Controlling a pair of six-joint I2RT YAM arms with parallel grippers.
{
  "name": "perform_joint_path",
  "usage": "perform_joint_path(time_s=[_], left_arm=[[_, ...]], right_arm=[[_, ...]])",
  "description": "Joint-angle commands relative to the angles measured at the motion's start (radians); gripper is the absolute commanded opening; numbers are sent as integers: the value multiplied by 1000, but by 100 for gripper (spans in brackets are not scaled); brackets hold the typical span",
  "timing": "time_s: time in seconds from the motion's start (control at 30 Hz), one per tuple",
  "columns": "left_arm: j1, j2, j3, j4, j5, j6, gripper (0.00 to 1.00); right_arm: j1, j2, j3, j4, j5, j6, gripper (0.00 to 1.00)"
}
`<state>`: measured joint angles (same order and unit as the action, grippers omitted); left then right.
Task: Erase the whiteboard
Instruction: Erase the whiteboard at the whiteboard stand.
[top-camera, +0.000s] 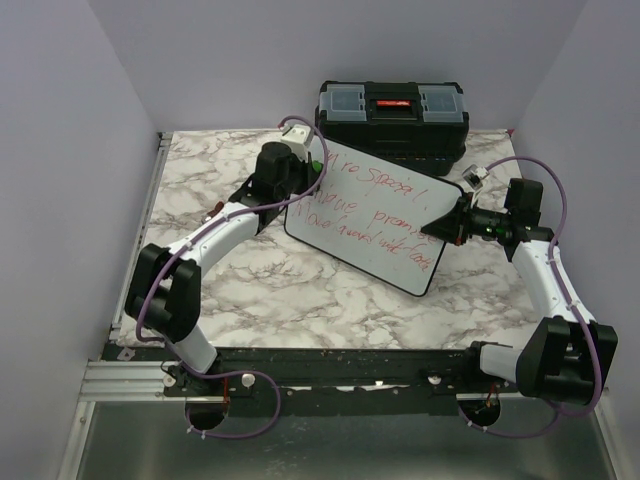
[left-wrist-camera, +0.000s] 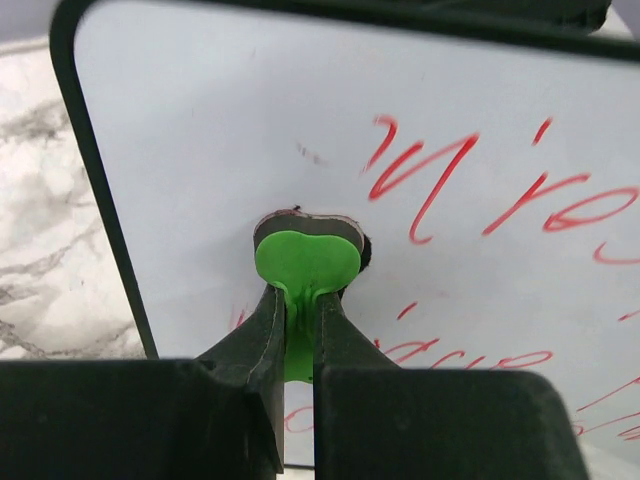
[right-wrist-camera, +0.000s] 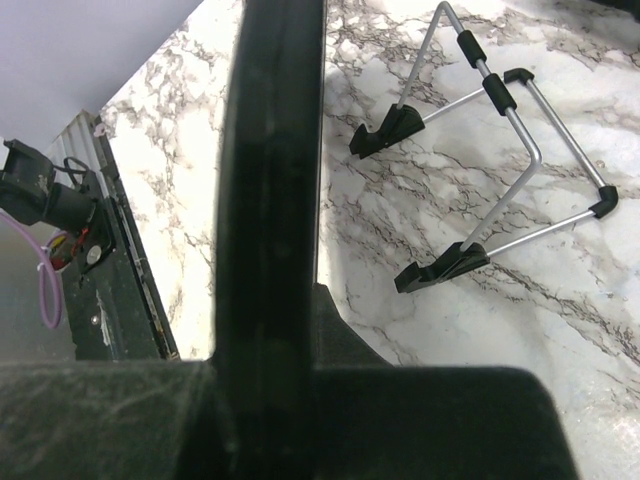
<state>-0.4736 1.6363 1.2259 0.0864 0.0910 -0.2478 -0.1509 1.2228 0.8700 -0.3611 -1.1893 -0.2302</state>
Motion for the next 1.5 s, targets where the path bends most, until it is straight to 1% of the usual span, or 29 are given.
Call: perform_joint_path(time_s=[0.0,0.1,0.2,0.53,0.73,0.87,1.17,1.3,1.37,1.47], left_arm=[[-8,9,-74,-21,28,-5,0],[-7,10,-53,-30,34,-5,0],[-7,12,1,-54,39,-1,0],[-9,67,246,-160,83,13,0],[-12,83,293,-166,104,1,0],[-10,78,274,-165,106,3,0],[-10,53,83,-117,125,10,0],[-11,40,24,-99,127,9,0],[-11,36,18,-94,126,8,0],[-11,35,52,-100,121,7,0]], right_arm=[[20,-19,-3,22,-84,-93,1],[20,-19,-3,22,-82,-92,1],[19,-20,-3,22,-82,-93,1],[20,-19,-3,22,-84,-92,0],[20,-16,-5,24,-82,-92,1],[20,-14,-4,24,-81,-92,1],[20,-11,-5,24,-81,-92,1],[20,-10,-5,24,-79,-92,1],[20,-10,-6,23,-80,-92,1],[20,-9,-4,24,-81,-93,1]])
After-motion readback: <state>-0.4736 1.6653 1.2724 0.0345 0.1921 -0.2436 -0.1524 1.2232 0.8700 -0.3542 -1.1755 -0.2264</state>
